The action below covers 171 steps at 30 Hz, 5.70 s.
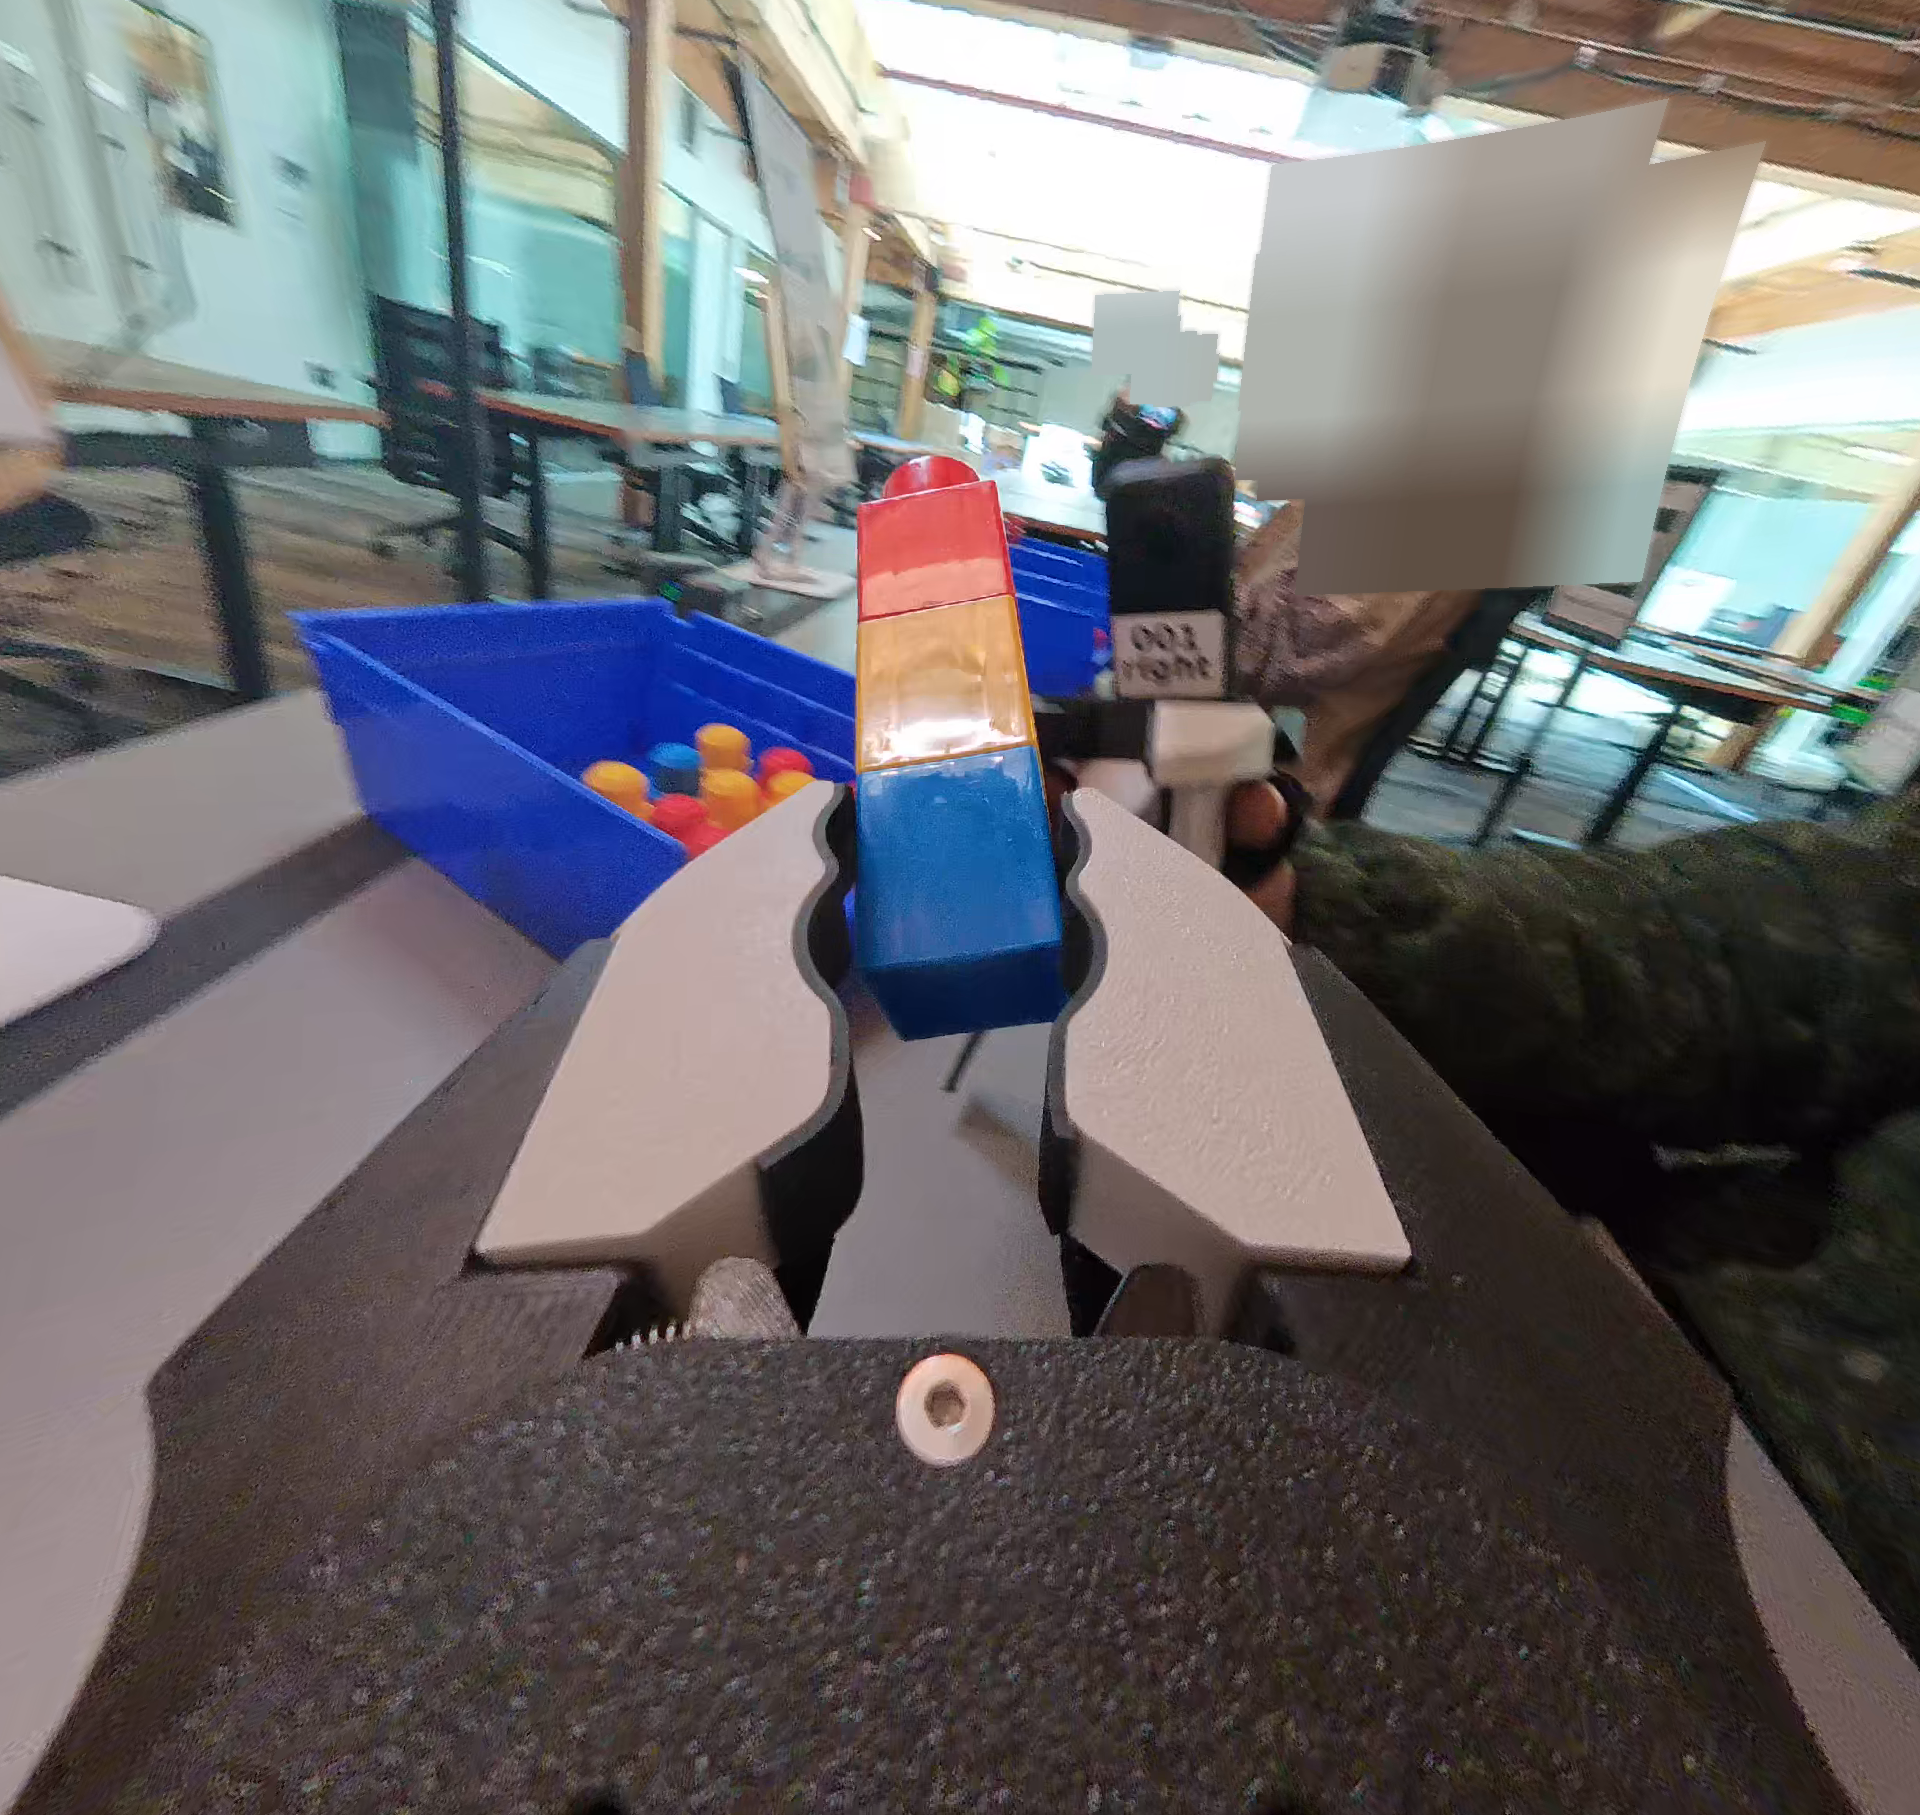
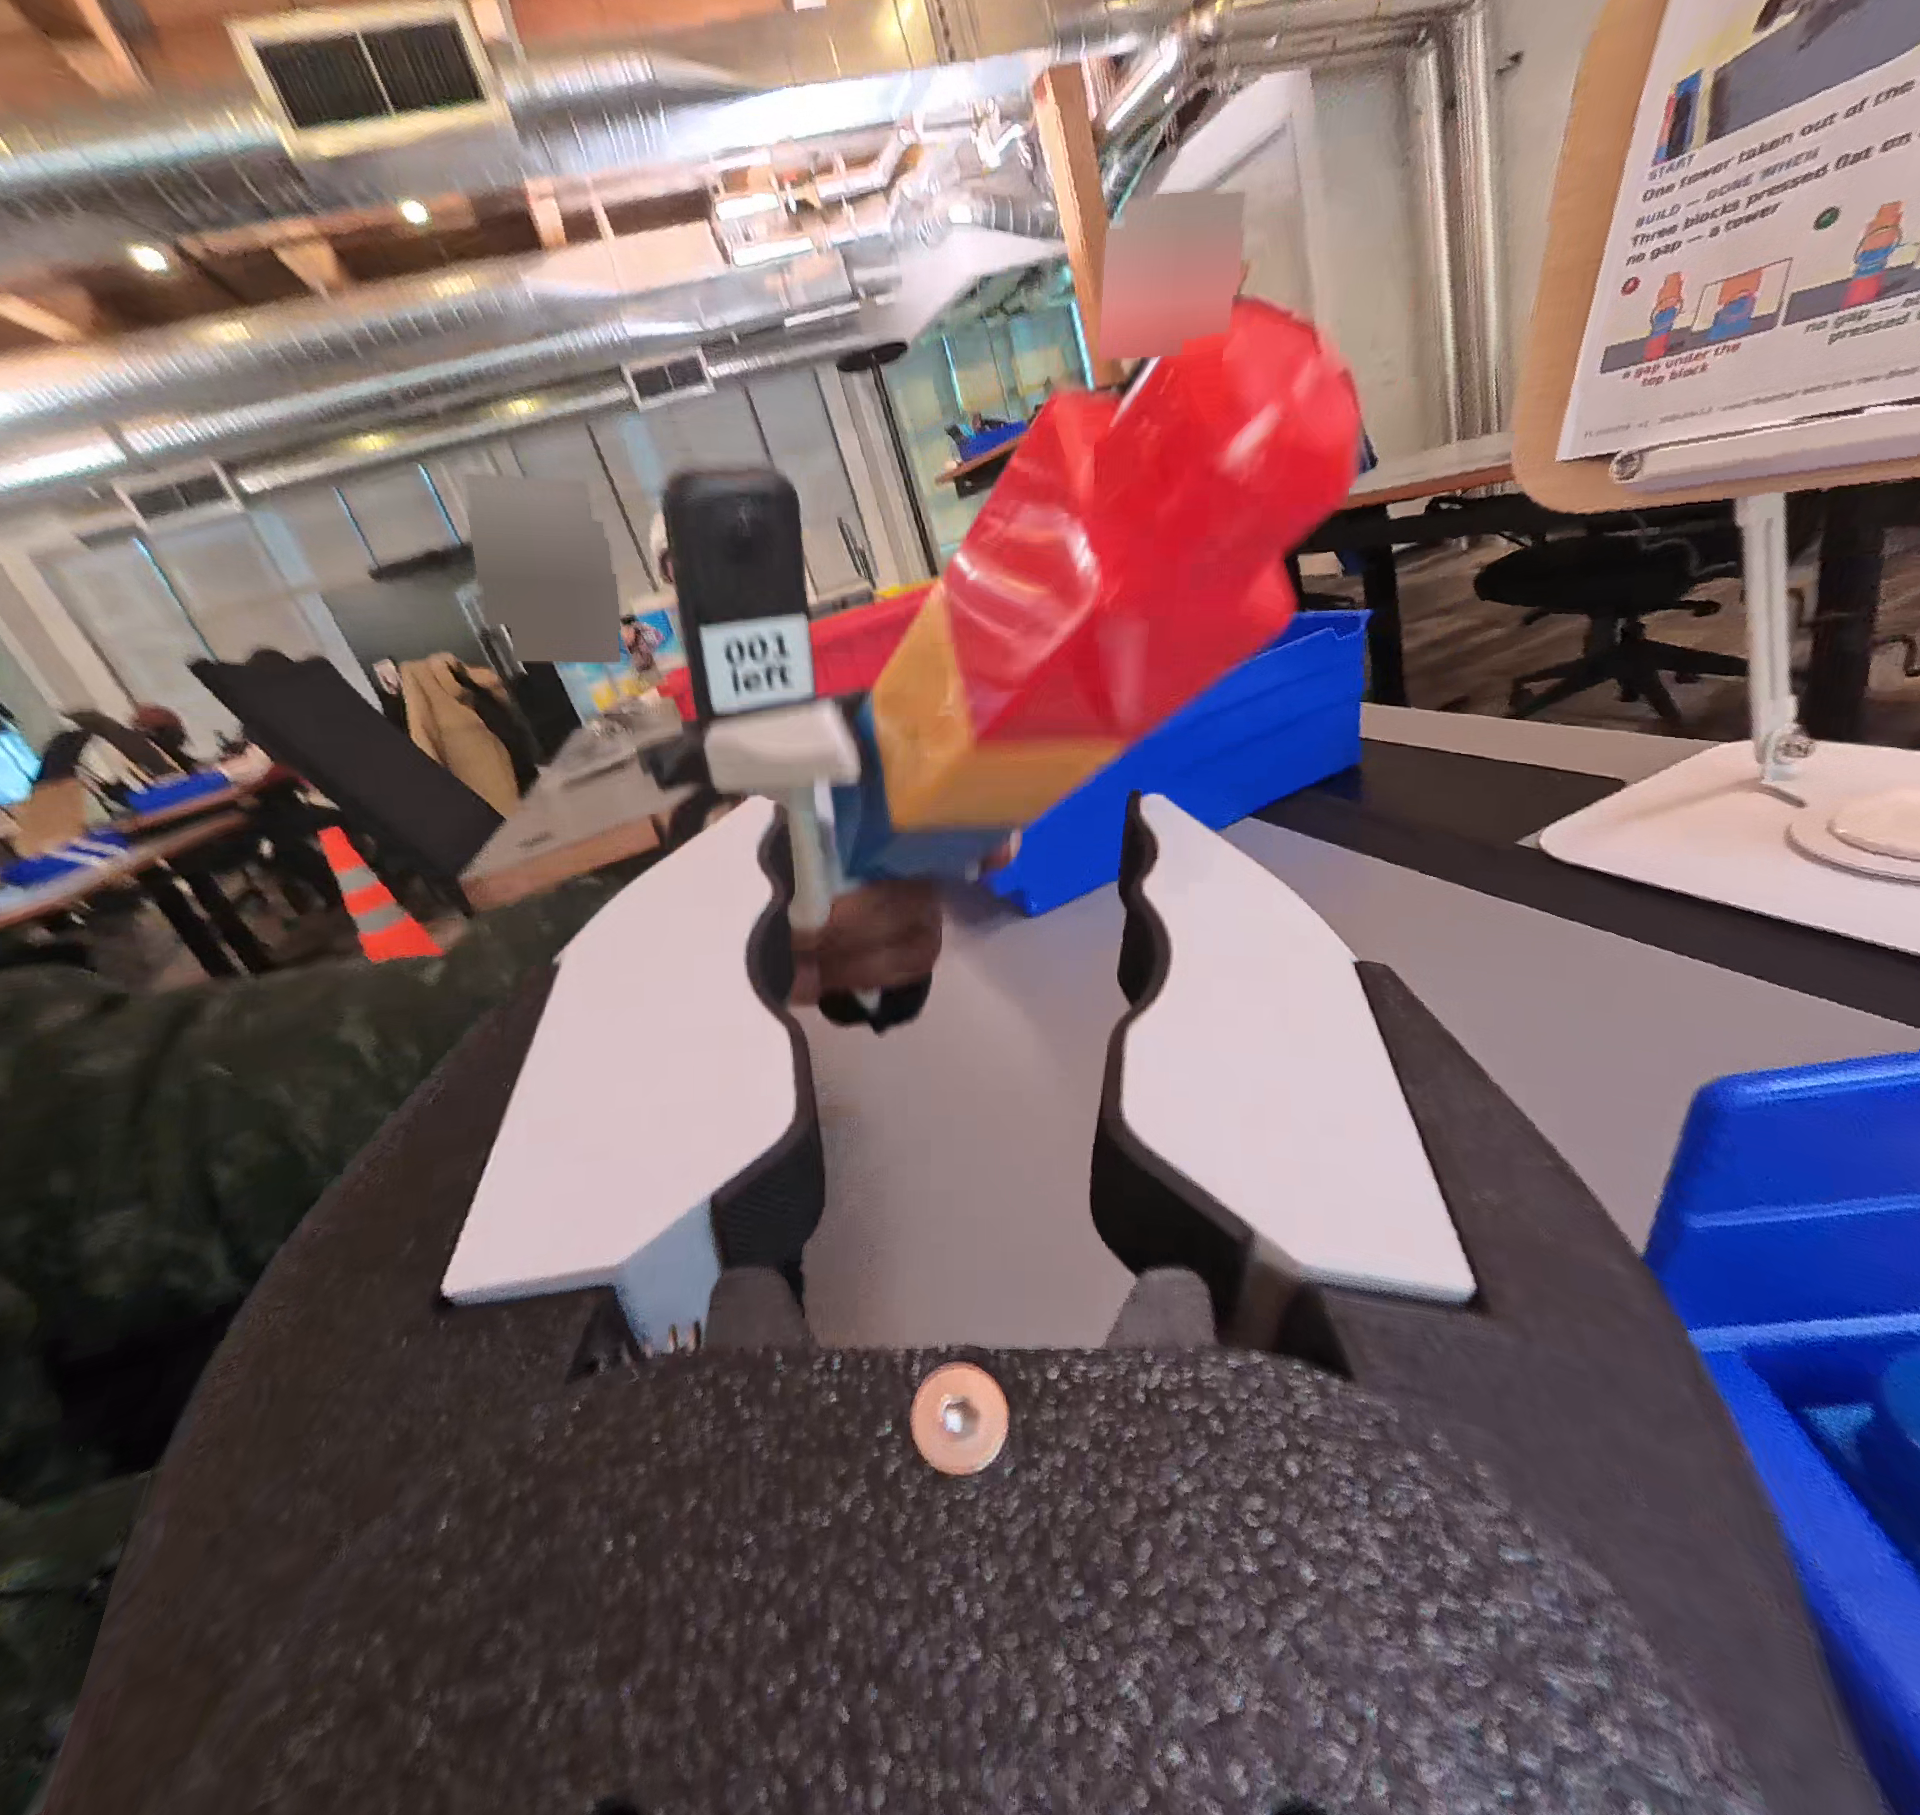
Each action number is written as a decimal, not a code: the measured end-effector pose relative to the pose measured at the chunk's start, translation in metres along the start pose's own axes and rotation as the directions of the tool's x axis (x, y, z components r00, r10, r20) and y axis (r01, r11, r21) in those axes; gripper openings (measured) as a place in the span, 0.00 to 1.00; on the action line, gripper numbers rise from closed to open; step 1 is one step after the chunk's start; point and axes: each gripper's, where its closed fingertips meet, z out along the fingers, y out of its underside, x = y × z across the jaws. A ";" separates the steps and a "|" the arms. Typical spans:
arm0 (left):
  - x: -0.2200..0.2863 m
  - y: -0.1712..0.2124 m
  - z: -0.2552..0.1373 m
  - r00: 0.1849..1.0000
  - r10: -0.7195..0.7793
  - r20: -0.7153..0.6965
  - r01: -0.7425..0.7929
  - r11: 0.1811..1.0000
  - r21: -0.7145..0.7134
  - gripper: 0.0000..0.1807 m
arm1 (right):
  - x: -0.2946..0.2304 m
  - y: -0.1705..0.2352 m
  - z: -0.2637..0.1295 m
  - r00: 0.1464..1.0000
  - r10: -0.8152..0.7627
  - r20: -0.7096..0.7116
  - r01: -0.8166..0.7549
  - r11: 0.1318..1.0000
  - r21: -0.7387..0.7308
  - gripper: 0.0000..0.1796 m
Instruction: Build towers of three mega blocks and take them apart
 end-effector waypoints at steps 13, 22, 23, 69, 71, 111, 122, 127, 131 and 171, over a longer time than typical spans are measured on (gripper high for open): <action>0.017 0.049 0.004 0.992 0.044 -0.118 -0.072 0.966 -0.247 0.27 | -0.009 0.030 0.002 0.990 -0.122 0.077 0.134 0.973 -0.186 0.20; 0.014 0.076 -0.005 0.975 0.186 -0.120 -0.221 0.858 -0.464 0.21 | -0.015 0.043 0.002 0.984 -0.127 0.126 0.157 0.951 -0.267 0.21; 0.009 0.084 -0.010 0.971 0.212 -0.113 -0.240 0.824 -0.513 0.21 | -0.014 0.039 0.000 0.983 -0.136 0.122 0.164 0.951 -0.263 0.23; -0.068 -0.055 -0.067 0.941 0.142 0.307 -0.172 0.982 0.075 0.20 | 0.304 0.010 -0.108 0.685 -0.420 -0.595 -0.425 0.432 -0.795 0.17; -0.071 -0.048 -0.069 0.944 0.132 0.301 -0.158 0.985 0.063 0.20 | 0.307 0.022 -0.103 0.715 -0.389 -0.581 -0.448 0.383 -0.808 0.16; -0.048 0.065 -0.027 0.974 0.217 0.059 -0.177 0.900 -0.399 0.20 | 0.018 -0.009 0.038 0.906 -0.206 0.370 0.423 0.468 -0.776 0.18; -0.093 0.038 -0.064 0.961 0.060 0.269 -0.026 0.992 -0.125 0.20 | 0.252 -0.105 -0.073 0.622 -0.683 -0.383 -0.074 0.435 -0.897 0.18; -0.095 0.038 -0.064 0.967 0.015 0.254 0.009 0.996 -0.094 0.20 | 0.302 -0.039 -0.124 0.598 -0.630 -0.495 -0.350 0.350 -0.869 0.18; -0.094 0.041 -0.063 0.970 0.018 0.241 0.008 0.994 -0.106 0.20 | 0.308 0.013 -0.136 0.665 -0.503 -0.552 -0.483 0.274 -0.832 0.18; -0.120 0.034 -0.059 0.850 0.177 0.497 -0.099 0.979 -0.179 0.03 | 0.213 -0.070 -0.027 0.723 -0.602 -0.340 -0.020 0.474 -0.881 0.16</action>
